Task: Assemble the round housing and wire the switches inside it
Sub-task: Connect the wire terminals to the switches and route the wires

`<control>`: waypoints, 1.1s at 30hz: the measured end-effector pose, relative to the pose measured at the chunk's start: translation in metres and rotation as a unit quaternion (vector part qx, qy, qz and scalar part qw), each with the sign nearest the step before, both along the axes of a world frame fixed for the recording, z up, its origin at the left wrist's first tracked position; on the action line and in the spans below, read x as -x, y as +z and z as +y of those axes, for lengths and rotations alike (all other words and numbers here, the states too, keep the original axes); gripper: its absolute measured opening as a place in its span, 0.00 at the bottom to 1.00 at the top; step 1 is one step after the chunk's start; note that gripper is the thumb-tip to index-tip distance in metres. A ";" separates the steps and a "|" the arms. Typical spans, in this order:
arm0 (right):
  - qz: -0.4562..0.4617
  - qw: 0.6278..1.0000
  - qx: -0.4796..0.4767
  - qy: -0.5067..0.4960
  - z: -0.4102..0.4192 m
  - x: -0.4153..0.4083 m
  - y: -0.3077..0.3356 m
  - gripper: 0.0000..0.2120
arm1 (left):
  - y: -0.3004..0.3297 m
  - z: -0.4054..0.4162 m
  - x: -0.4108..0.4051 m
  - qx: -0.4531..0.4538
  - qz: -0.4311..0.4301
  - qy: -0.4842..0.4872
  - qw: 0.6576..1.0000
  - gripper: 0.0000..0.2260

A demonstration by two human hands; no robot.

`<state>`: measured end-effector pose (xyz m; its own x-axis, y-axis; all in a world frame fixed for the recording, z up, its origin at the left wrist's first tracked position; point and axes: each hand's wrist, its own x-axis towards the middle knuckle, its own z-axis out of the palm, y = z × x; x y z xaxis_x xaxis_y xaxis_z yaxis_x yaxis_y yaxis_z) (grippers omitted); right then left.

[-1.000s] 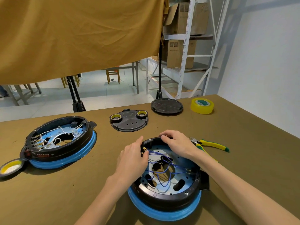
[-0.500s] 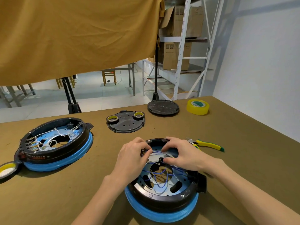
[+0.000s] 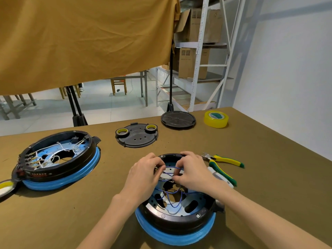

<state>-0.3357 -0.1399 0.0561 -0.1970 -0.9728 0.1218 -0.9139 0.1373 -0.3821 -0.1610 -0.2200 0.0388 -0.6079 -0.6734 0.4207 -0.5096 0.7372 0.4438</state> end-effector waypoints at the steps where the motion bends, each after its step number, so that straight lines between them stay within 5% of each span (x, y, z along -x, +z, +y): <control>1: 0.017 1.000 -0.008 0.005 -0.001 -0.002 -0.003 0.04 | -0.001 0.000 0.000 0.001 -0.004 -0.002 1.000 0.05; 12: -0.070 0.997 -0.014 0.000 0.005 0.010 0.013 0.04 | -0.002 -0.001 0.001 -0.002 0.004 0.007 1.000 0.05; 17: 0.046 0.998 -0.027 -0.020 -0.006 -0.005 0.008 0.04 | -0.001 0.000 0.000 -0.013 0.012 0.005 1.000 0.06; 20: 0.048 0.998 -0.036 -0.009 -0.005 -0.005 0.012 0.07 | -0.002 -0.001 -0.002 -0.042 0.035 0.003 0.998 0.07; 25: -0.083 0.996 -0.025 0.010 -0.003 0.000 0.033 0.14 | -0.007 -0.004 -0.005 -0.112 0.150 0.012 0.982 0.16; 29: 0.013 0.999 0.024 0.020 -0.016 -0.014 0.023 0.14 | -0.010 -0.011 -0.012 -0.233 0.214 0.070 0.946 0.19; 33: 0.027 0.998 0.055 0.029 -0.026 -0.020 0.010 0.12 | -0.014 -0.016 -0.021 -0.251 0.187 0.063 0.948 0.15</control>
